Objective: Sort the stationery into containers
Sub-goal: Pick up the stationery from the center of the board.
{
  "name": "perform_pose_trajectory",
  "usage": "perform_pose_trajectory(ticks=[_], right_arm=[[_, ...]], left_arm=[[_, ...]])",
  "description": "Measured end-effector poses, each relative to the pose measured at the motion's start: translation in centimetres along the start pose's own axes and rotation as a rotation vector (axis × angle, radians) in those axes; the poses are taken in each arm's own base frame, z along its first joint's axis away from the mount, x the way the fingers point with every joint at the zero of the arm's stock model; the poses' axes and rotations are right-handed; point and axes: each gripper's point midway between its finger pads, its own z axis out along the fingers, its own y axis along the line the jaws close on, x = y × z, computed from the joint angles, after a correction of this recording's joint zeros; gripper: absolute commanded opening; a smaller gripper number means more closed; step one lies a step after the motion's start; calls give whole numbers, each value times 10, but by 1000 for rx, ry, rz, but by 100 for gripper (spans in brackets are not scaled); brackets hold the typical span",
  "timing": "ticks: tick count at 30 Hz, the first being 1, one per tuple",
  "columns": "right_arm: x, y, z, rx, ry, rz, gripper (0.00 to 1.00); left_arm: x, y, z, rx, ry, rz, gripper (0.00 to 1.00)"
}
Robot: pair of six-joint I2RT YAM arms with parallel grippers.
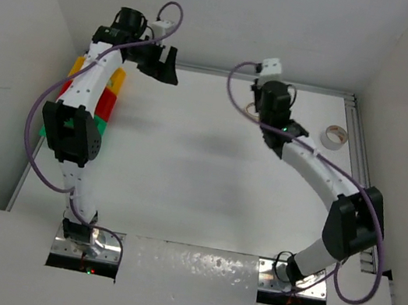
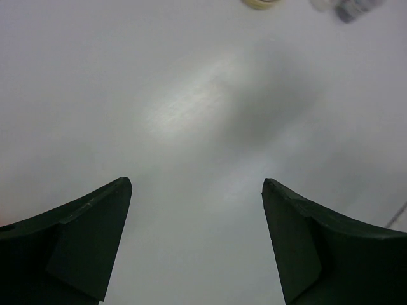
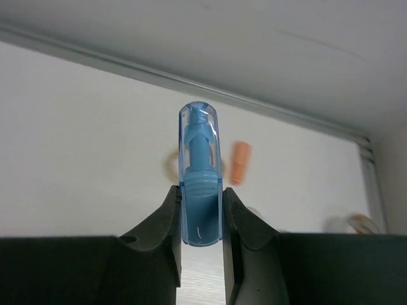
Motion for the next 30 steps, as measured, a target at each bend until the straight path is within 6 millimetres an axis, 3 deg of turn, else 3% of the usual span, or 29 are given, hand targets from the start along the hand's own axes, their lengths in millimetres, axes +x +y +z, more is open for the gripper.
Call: perform_pose_trajectory(ticks=[3,5,7,9,13,18,25,26,29,30], right_arm=[[-17,77,-37,-169,-136,-76,0],[-2,132,-58,-290,-154,-140,0],[14,168,-67,-374,-141,-183,0],[27,190,-70,-430,-125,-198,0],[31,207,-75,-480,-129,-195,0],[4,221,-86,-509,-193,-166,0],[2,234,-88,-540,-201,-163,0],[2,235,-87,-541,-200,-164,0],[4,240,-86,-550,-197,-164,0],[4,241,-85,-553,-197,-164,0]], left_arm=[[0,-52,3,121,15,46,82],[-3,-80,1,201,8,65,82],[-3,-98,-2,258,5,74,82],[1,-112,-1,297,14,73,81],[20,-124,7,338,63,42,79],[53,-123,25,340,149,-27,77],[56,-126,32,336,153,-30,71],[56,-127,33,336,151,-28,68],[58,-128,34,340,157,-40,47],[58,-128,34,340,158,-41,32]])
